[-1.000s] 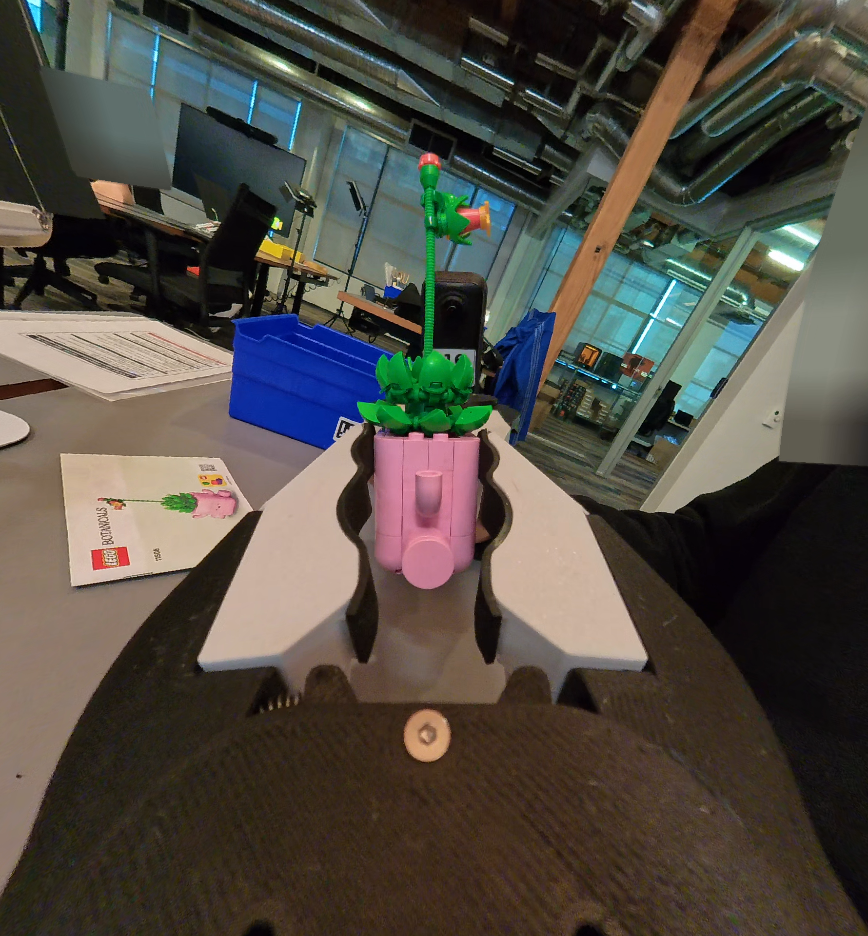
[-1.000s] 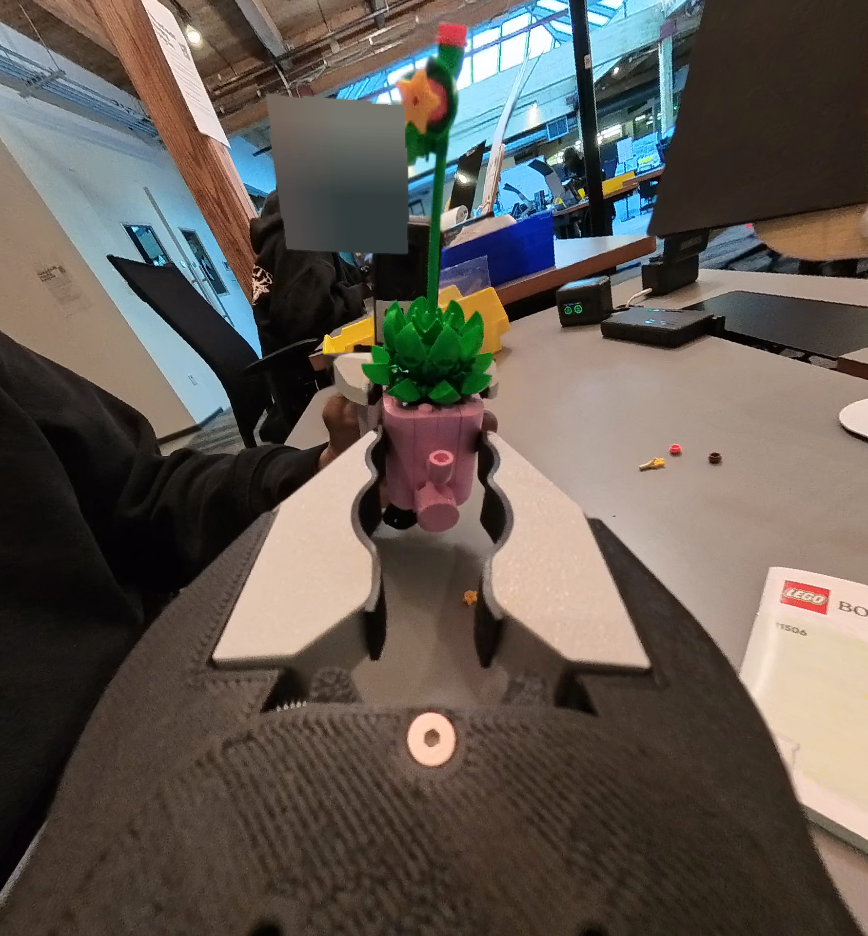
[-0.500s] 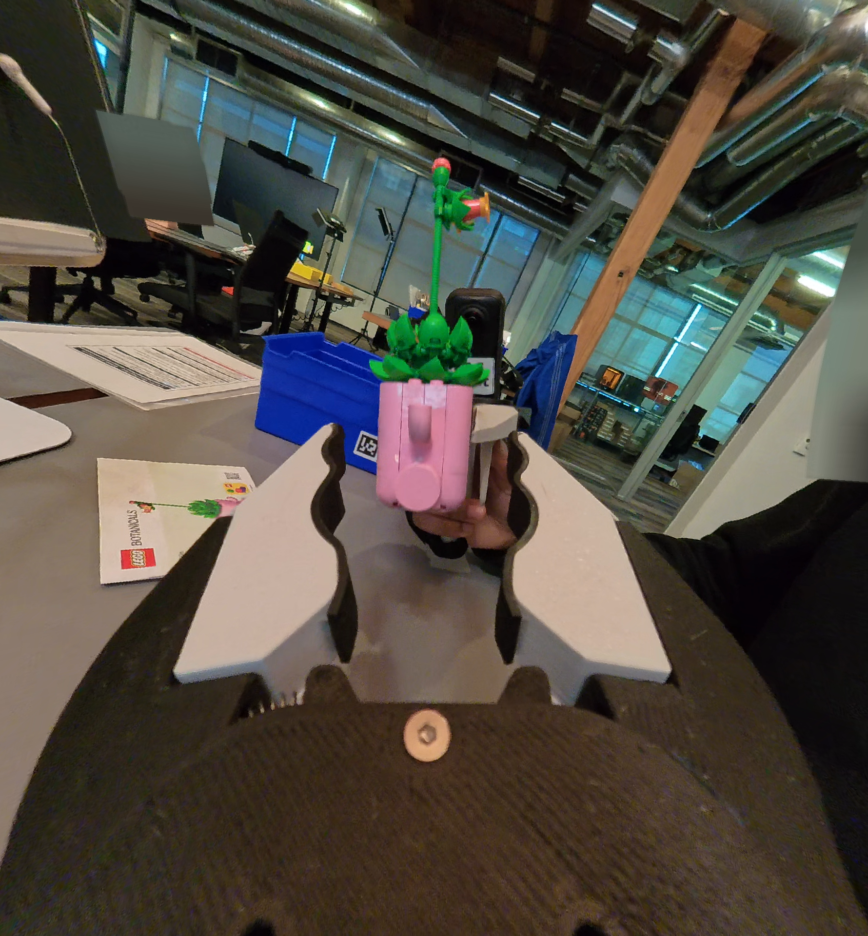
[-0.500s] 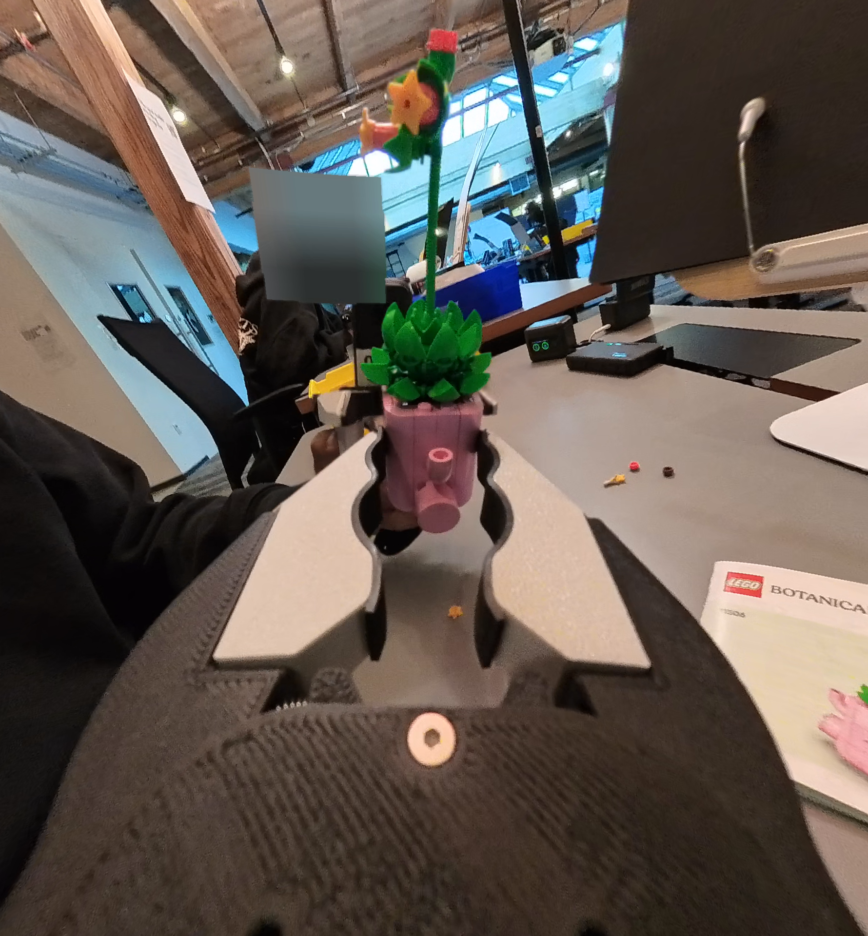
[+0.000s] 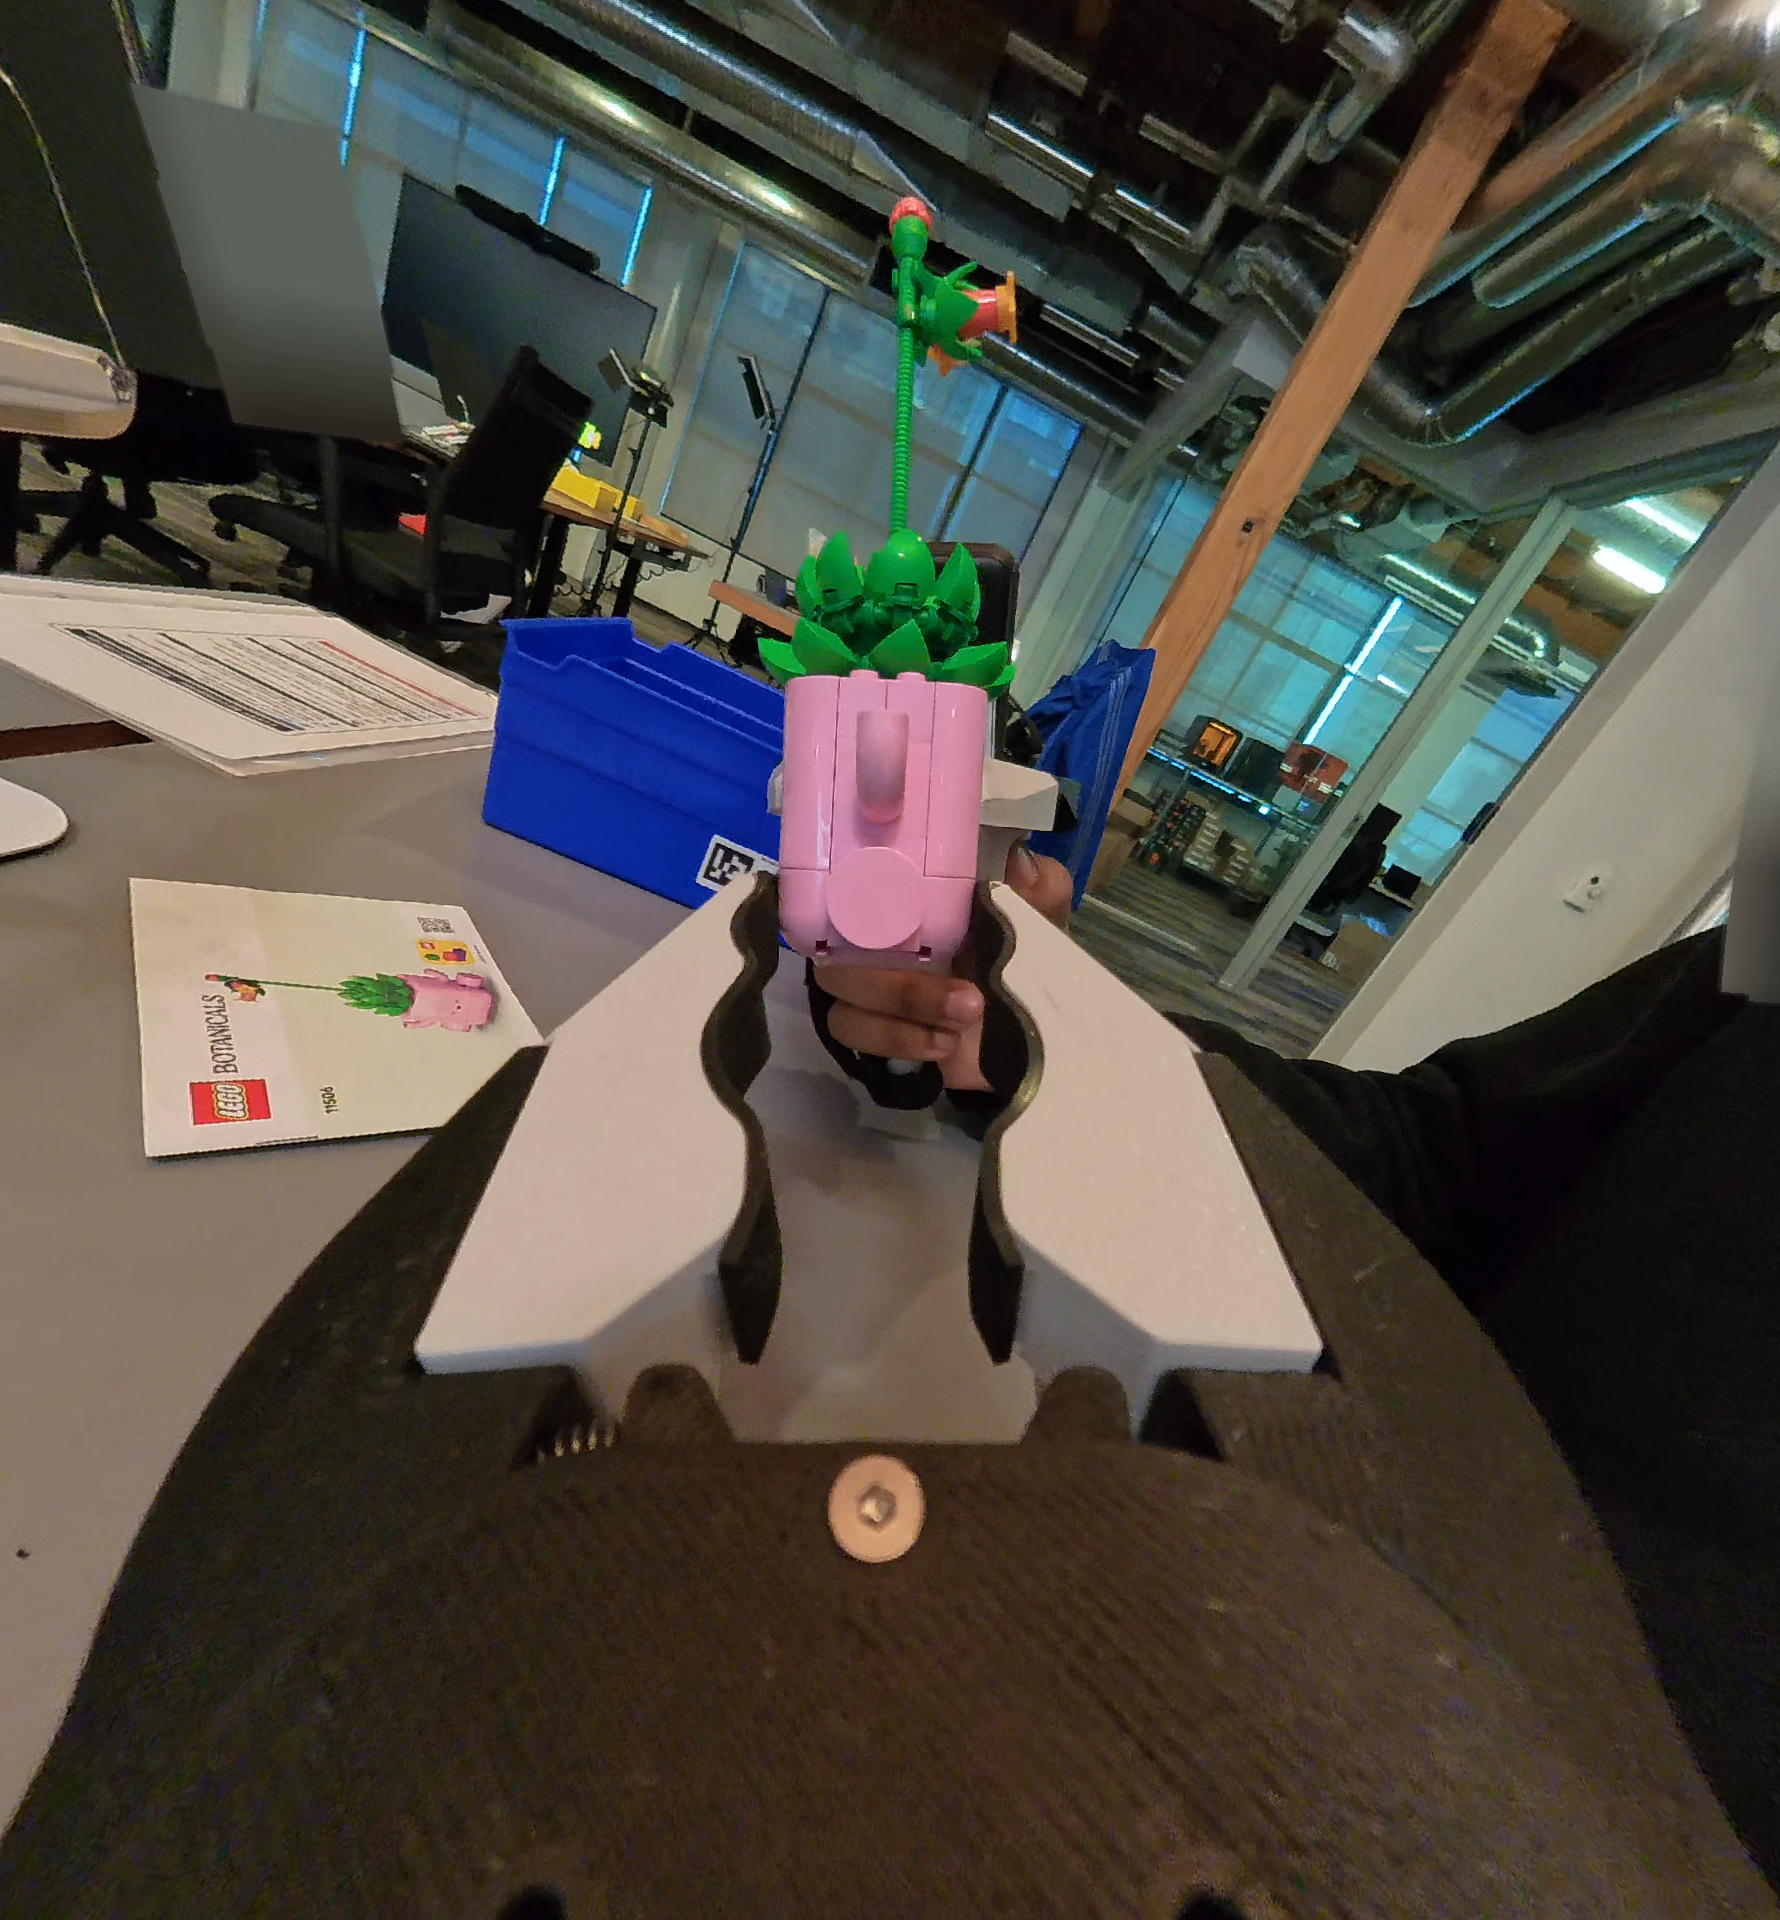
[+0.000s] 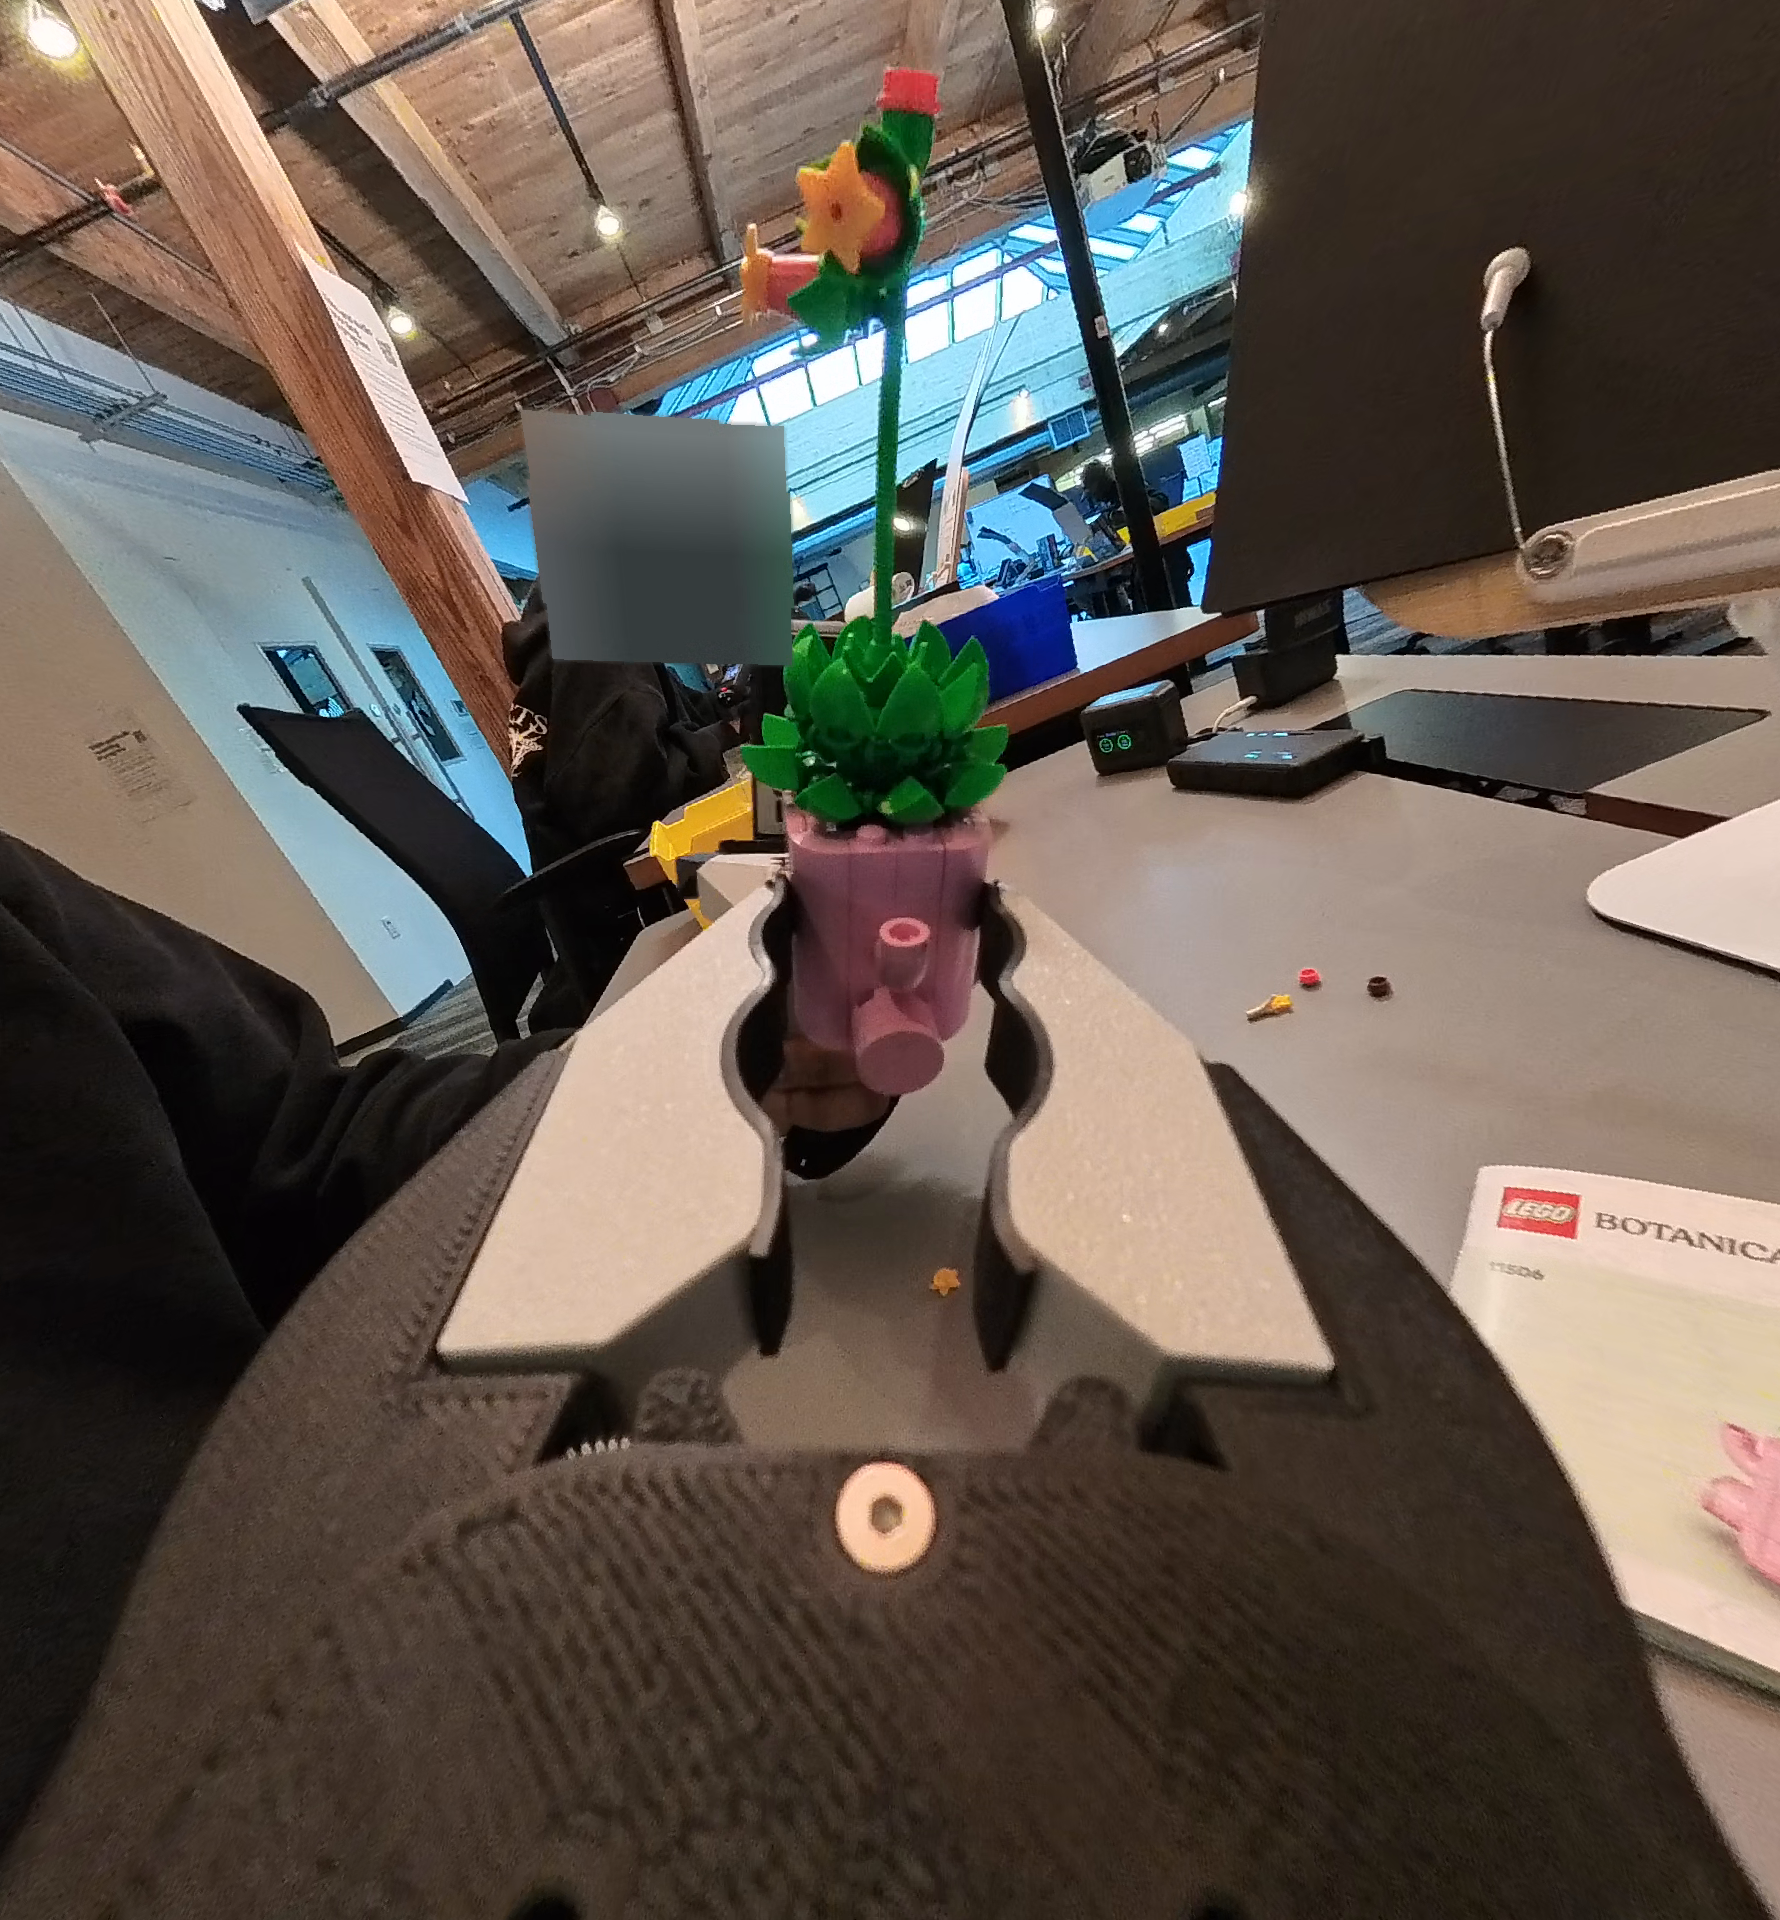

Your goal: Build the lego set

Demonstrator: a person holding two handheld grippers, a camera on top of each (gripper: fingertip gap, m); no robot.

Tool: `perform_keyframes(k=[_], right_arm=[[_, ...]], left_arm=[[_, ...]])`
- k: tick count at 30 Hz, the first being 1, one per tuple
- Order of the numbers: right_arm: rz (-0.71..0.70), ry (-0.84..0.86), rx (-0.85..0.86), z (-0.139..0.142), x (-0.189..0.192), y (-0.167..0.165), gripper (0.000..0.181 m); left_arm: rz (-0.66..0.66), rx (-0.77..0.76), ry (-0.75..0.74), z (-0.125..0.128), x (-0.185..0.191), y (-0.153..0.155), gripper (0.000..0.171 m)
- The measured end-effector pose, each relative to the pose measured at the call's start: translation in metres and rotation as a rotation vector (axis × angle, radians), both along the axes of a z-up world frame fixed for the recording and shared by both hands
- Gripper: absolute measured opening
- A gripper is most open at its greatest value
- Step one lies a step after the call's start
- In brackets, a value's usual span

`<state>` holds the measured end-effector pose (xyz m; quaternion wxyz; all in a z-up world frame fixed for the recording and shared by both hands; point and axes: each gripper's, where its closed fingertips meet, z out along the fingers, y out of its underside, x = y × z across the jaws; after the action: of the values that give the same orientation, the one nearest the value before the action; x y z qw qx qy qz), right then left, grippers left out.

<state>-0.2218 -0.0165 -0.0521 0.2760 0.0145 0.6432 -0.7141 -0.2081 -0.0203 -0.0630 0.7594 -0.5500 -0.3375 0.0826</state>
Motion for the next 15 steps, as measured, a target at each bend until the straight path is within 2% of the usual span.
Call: perform_keyframes(k=[7,9,15], right_arm=[[0.000,-0.013,-0.014,0.0014,-0.0006,0.0001,0.034],[-0.008,-0.011,-0.010,0.0005,-0.0022,-0.0001,0.034],[-0.007,-0.028,-0.009,-0.0019,-0.0044,-0.0005,0.034]], left_arm=[[0.028,-0.019,0.026,0.0024,-0.0001,-0.0008,0.034],[0.023,-0.005,0.018,0.0022,-0.0007,-0.0015,0.041],[-0.001,-0.022,-0.014,-0.0049,-0.0021,0.0039,0.043]])
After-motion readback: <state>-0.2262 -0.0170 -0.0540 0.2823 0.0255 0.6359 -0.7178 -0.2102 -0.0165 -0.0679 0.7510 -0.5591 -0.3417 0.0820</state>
